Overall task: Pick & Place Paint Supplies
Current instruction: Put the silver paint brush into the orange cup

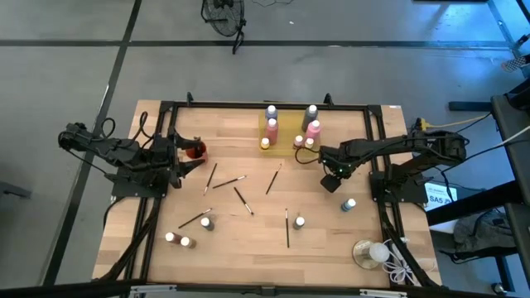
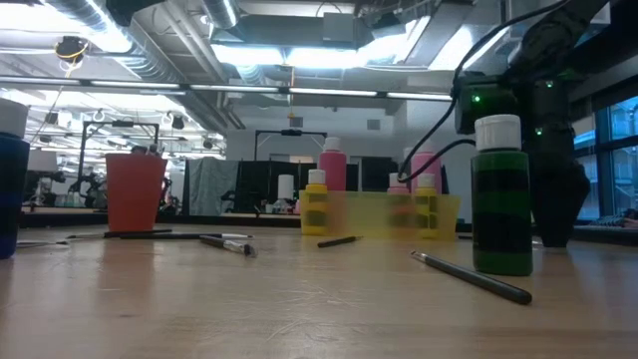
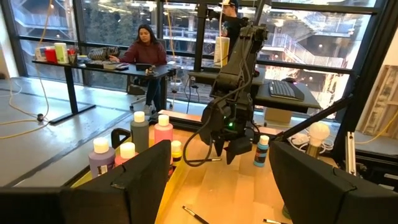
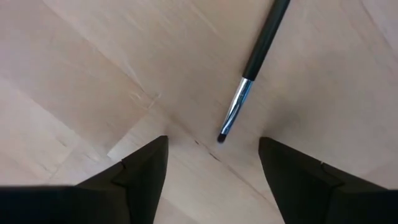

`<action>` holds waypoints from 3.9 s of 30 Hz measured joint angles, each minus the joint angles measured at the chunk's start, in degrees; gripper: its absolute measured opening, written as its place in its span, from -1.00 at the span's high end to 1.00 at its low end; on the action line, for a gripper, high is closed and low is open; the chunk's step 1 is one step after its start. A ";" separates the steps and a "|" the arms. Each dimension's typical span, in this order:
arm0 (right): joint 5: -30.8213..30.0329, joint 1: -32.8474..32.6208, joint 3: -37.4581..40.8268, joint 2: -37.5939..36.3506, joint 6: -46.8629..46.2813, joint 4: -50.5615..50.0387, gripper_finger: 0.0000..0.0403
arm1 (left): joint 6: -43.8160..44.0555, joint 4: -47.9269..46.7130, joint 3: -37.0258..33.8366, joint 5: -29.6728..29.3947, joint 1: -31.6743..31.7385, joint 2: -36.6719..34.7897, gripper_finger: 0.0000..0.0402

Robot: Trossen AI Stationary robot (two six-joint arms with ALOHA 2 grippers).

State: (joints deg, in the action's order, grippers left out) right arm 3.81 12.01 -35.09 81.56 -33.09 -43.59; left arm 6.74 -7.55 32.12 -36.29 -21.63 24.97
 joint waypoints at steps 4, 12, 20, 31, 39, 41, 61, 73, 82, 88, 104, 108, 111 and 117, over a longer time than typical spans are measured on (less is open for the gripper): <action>-0.44 0.00 0.04 0.02 -0.56 0.32 -0.23 | 0.00 0.01 0.00 -0.02 0.00 0.00 -0.34; -0.98 0.00 0.07 0.02 -0.58 0.28 -0.17 | 0.00 0.01 0.00 -0.07 0.00 0.00 -0.34; -1.50 0.04 0.10 0.07 -2.07 0.31 -0.05 | 0.02 0.01 0.00 -0.08 0.00 0.00 -0.34; -1.72 0.09 0.11 0.07 -3.60 0.38 0.09 | 0.02 0.00 0.00 -0.09 0.00 0.02 -0.34; -2.17 0.09 0.11 0.07 -3.56 0.95 0.24 | 0.06 0.01 0.00 -0.09 0.00 0.02 -0.34; -2.30 0.10 0.11 0.07 -3.55 1.10 0.30 | 0.20 0.00 0.00 -0.09 0.00 0.02 -0.34; -2.09 0.11 0.04 0.13 -4.85 1.57 0.75 | 0.20 0.00 0.00 -0.07 0.00 0.02 -0.34; -1.11 0.15 0.02 0.17 -5.08 0.48 0.98 | 0.02 0.00 0.00 -0.09 0.00 0.02 -0.34; -1.60 0.09 0.02 0.15 -7.98 0.04 0.99 | 0.00 0.00 0.00 -0.09 0.00 0.04 -0.34; -2.20 0.04 0.02 -0.02 -9.88 -0.11 1.00 | 0.00 0.00 0.00 -0.09 0.00 0.04 -0.34; -5.32 -0.44 -8.20 -8.31 -12.97 -20.57 1.00 | -0.35 0.00 0.00 2.80 0.00 0.04 -0.34; -1.45 -1.12 -15.06 -10.57 -13.19 -24.31 1.00 | -4.26 0.02 0.00 1.86 -0.02 0.04 -0.34; 3.57 -1.89 -21.81 -11.36 -14.53 -26.34 1.00 | -8.43 0.44 0.00 -0.89 -0.02 0.04 -0.34; 7.63 -4.69 -35.18 -11.41 -16.76 -28.07 1.00 | -20.73 4.60 0.28 -5.78 -0.02 1.08 -0.34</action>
State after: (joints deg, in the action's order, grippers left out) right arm 11.44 7.32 -70.27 70.15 -49.85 -71.66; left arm -13.99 -2.95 32.39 -42.08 -21.65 26.05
